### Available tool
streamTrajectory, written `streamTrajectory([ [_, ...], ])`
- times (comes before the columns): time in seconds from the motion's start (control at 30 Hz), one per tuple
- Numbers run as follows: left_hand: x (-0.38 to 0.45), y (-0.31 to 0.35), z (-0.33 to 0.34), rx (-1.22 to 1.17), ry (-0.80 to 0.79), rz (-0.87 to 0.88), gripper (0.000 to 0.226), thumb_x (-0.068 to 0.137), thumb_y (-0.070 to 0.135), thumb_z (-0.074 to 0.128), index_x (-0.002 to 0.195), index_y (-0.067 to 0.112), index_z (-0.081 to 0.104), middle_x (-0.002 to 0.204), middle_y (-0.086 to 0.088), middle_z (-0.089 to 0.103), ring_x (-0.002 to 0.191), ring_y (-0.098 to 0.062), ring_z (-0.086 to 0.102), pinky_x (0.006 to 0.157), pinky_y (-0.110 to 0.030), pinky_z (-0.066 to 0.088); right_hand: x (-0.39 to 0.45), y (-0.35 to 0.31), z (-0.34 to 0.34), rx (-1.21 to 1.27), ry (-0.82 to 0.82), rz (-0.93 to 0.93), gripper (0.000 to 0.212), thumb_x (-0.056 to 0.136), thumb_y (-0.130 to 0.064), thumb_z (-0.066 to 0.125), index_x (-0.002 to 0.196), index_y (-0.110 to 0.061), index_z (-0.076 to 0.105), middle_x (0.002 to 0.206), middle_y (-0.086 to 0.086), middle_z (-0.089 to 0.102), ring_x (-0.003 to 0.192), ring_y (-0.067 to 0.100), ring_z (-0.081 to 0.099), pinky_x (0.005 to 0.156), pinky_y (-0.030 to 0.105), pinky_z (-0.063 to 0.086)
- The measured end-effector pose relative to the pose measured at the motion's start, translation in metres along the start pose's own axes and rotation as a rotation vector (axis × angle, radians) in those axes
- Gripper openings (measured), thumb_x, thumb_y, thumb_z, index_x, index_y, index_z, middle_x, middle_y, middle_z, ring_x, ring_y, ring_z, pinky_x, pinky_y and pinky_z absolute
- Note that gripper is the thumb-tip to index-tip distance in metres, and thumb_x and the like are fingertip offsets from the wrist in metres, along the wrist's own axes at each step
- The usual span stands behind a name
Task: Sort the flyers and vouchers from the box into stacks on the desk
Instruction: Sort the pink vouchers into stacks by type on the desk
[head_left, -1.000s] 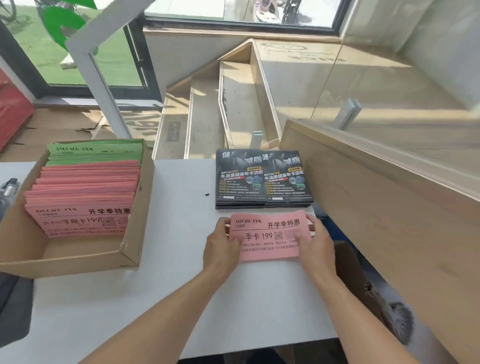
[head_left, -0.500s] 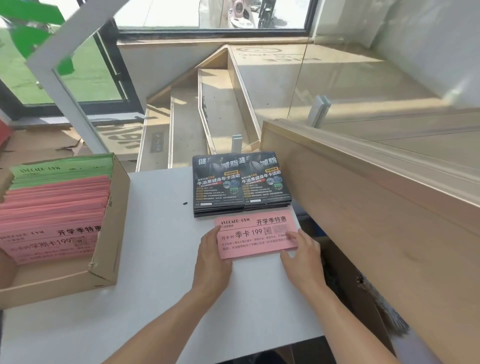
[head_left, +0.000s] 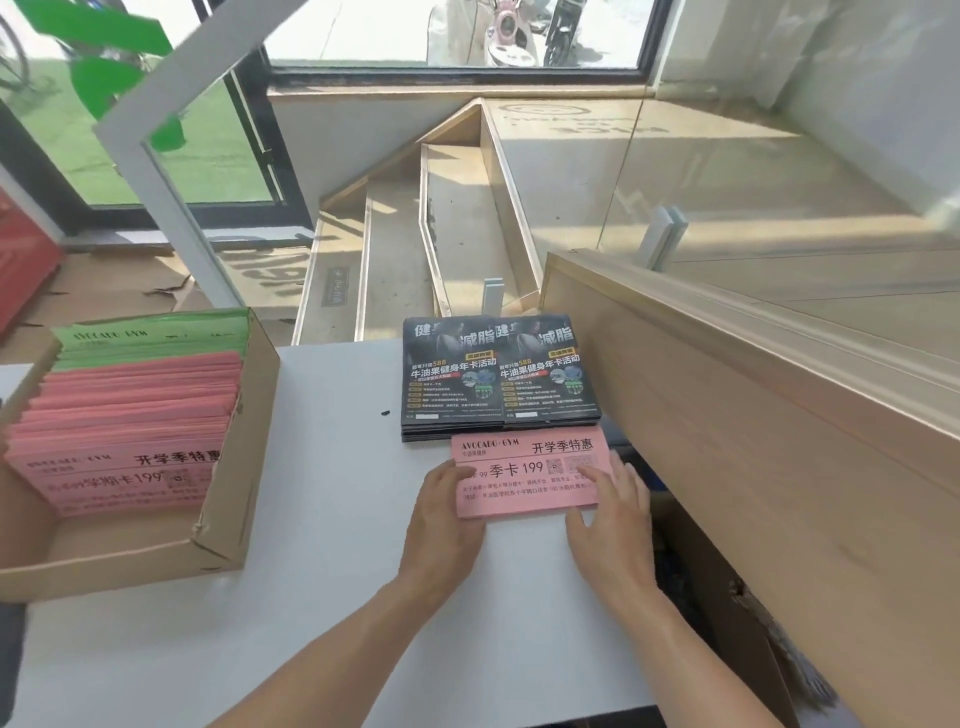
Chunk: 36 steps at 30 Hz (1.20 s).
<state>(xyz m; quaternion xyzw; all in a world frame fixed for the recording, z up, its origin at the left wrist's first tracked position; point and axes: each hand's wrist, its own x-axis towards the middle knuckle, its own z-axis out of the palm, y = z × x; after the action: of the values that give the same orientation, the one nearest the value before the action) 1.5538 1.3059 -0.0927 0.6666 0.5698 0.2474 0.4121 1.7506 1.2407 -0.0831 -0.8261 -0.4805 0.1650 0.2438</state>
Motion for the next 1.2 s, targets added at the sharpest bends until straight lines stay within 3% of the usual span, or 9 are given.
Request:
streamTrajectory([
  [0.17,-0.032,0.024,-0.050,-0.081,0.188,0.205,0.041,0.085,0.008,0.072,0.119,0.029,0.064,0.138,0.020,0.052,0.131,-0.002,0.049,0.107,-0.021,0.042,-0.012,-0.088,0.021,0.279,0.096,-0.248,0.039,0.090,-0.007,0.066,0.122,-0.028,0.062,0.137,-0.014,0.051,0.132,0.009,0.039,0.111,0.030,0.033],
  [0.3,-0.046,0.037,-0.124,-0.237,0.257,0.213,0.031,0.087,0.000,0.069,0.105,0.025,0.071,0.117,0.018,0.068,0.119,-0.007,0.061,0.100,-0.025,0.048,-0.022,-0.171,0.048,0.457,-0.029,-0.414,0.029,0.098,-0.023,0.062,0.126,-0.029,0.063,0.126,-0.020,0.058,0.124,0.000,0.045,0.104,0.025,0.037],
  [0.43,-0.042,0.007,-0.210,-0.295,0.473,0.156,0.029,0.089,0.002,0.071,0.106,0.027,0.070,0.110,0.015,0.071,0.110,-0.013,0.065,0.095,-0.030,0.051,-0.039,-0.252,0.085,0.399,-0.106,-0.665,0.034,0.095,-0.035,0.057,0.127,-0.029,0.065,0.123,-0.016,0.062,0.120,0.003,0.052,0.104,0.021,0.039],
  [0.53,-0.038,-0.040,-0.273,-0.109,0.561,0.081,0.036,0.089,0.006,0.071,0.117,0.028,0.067,0.113,0.018,0.068,0.111,-0.004,0.061,0.097,-0.028,0.050,-0.043,-0.302,0.116,0.227,-0.163,-0.762,0.040,0.093,-0.027,0.065,0.134,-0.024,0.064,0.132,-0.011,0.061,0.124,0.011,0.050,0.110,0.026,0.036],
  [0.67,-0.022,-0.100,-0.342,0.417,0.462,0.064,0.062,0.090,0.017,0.071,0.147,0.027,0.048,0.150,0.011,0.048,0.143,-0.007,0.036,0.122,-0.032,0.028,-0.041,-0.354,0.139,-0.082,-0.260,-0.787,0.056,0.097,-0.029,0.056,0.150,-0.019,0.044,0.154,-0.002,0.043,0.142,0.022,0.035,0.120,0.034,0.020],
  [0.77,-0.010,-0.127,-0.367,0.639,0.290,0.095,0.076,0.093,0.026,0.067,0.158,0.027,0.028,0.164,0.010,0.025,0.154,-0.010,0.009,0.127,-0.036,0.009,-0.046,-0.368,0.153,-0.241,-0.222,-0.723,0.063,0.096,-0.034,0.053,0.154,-0.017,0.034,0.156,0.000,0.037,0.143,0.022,0.030,0.121,0.037,0.017],
  [0.87,-0.007,-0.139,-0.369,0.626,0.228,0.083,0.079,0.096,0.038,0.061,0.160,0.033,0.015,0.167,0.014,0.011,0.155,-0.007,-0.002,0.127,-0.037,0.004,-0.053,-0.365,0.165,-0.310,-0.143,-0.691,0.063,0.087,-0.033,0.062,0.146,-0.015,0.048,0.147,0.001,0.051,0.136,0.023,0.043,0.121,0.040,0.026],
  [1.0,-0.006,-0.142,-0.367,0.582,0.268,0.079,0.069,0.096,0.043,0.059,0.157,0.033,0.029,0.167,0.014,0.012,0.155,-0.007,0.002,0.126,-0.032,0.004,-0.054,-0.357,0.173,-0.260,-0.002,-0.686,0.048,0.079,-0.025,0.074,0.126,-0.021,0.068,0.134,-0.001,0.065,0.126,0.022,0.057,0.116,0.035,0.028],
  [1.2,-0.010,-0.140,-0.370,0.516,0.296,0.095,0.058,0.096,0.035,0.061,0.150,0.033,0.038,0.166,0.015,0.017,0.154,-0.006,0.007,0.123,-0.027,0.003,-0.057,-0.362,0.169,-0.162,0.007,-0.685,0.027,0.076,-0.017,0.074,0.100,-0.030,0.071,0.103,-0.012,0.067,0.103,0.015,0.057,0.093,0.027,0.036],
])
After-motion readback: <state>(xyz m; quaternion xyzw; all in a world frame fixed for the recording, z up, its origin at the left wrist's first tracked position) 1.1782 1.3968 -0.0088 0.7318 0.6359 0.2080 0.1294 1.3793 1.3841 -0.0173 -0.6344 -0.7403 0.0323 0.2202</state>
